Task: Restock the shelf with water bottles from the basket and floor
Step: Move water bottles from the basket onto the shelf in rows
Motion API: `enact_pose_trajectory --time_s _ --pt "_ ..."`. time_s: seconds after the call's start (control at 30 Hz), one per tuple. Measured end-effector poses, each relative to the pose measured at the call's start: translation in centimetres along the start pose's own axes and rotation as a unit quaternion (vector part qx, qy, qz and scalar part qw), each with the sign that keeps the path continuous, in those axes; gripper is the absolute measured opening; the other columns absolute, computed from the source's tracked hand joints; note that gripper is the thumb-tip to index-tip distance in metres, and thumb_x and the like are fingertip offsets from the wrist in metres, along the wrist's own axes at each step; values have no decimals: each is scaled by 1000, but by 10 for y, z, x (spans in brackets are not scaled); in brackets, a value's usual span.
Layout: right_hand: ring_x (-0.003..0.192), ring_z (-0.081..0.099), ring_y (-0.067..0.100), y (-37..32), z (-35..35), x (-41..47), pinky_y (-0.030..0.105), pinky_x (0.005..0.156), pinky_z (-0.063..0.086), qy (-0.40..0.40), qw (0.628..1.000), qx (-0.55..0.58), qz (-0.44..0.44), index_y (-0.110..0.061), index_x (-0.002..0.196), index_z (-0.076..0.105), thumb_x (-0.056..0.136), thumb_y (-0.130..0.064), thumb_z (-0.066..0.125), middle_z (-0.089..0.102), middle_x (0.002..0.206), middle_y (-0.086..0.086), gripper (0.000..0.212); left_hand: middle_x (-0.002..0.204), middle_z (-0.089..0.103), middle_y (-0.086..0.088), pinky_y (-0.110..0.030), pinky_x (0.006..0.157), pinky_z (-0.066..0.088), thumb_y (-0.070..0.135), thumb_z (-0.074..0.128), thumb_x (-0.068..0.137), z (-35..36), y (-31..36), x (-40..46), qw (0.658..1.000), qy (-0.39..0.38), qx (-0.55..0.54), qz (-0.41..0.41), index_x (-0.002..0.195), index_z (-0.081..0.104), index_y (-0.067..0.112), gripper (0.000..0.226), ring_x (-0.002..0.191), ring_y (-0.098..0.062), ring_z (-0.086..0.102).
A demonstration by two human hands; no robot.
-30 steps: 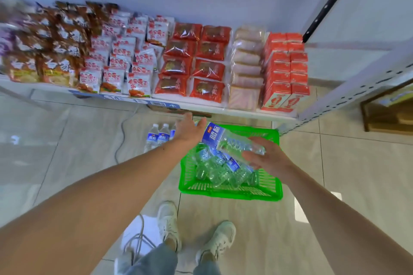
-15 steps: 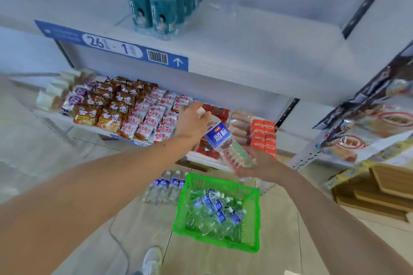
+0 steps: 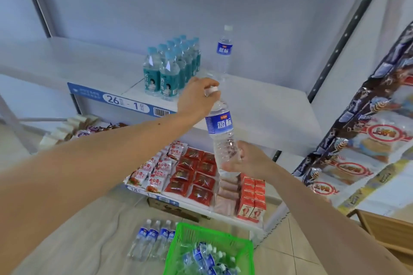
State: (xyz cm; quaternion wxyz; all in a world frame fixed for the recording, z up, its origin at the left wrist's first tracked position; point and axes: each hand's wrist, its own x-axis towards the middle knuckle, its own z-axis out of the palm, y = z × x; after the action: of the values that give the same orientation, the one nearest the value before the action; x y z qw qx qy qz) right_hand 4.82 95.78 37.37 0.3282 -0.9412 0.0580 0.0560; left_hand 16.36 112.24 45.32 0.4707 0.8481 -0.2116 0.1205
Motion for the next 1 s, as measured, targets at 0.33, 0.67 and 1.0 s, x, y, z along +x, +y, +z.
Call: enact_pose_trajectory --time_s 0.33,0.67,1.0 --pt "96 58 17 -45 -59 89 29 80 44 166 984 65 23 -17 116 50 71 -42 81 61 108 -2 60 103 64 1 -25 82 47 22 70 81 -14 44 139 992 -8 -62 105 108 69 15 28 80 -11 56" --pt "110 57 27 -33 -55 201 31 86 43 294 947 98 83 -13 127 40 71 -26 81 60 118 6 71 111 63 -3 -18 80 44 25 76 78 26 15 255 973 -137 33 183 111 68 15 36 87 -16 64" --pt "101 61 30 -10 -71 269 36 81 50 321 933 114 118 -15 122 40 69 -32 82 63 109 4 69 132 54 0 -25 90 47 23 69 85 67 -19 265 983 -120 -120 67 137 43 18 59 110 -17 59"
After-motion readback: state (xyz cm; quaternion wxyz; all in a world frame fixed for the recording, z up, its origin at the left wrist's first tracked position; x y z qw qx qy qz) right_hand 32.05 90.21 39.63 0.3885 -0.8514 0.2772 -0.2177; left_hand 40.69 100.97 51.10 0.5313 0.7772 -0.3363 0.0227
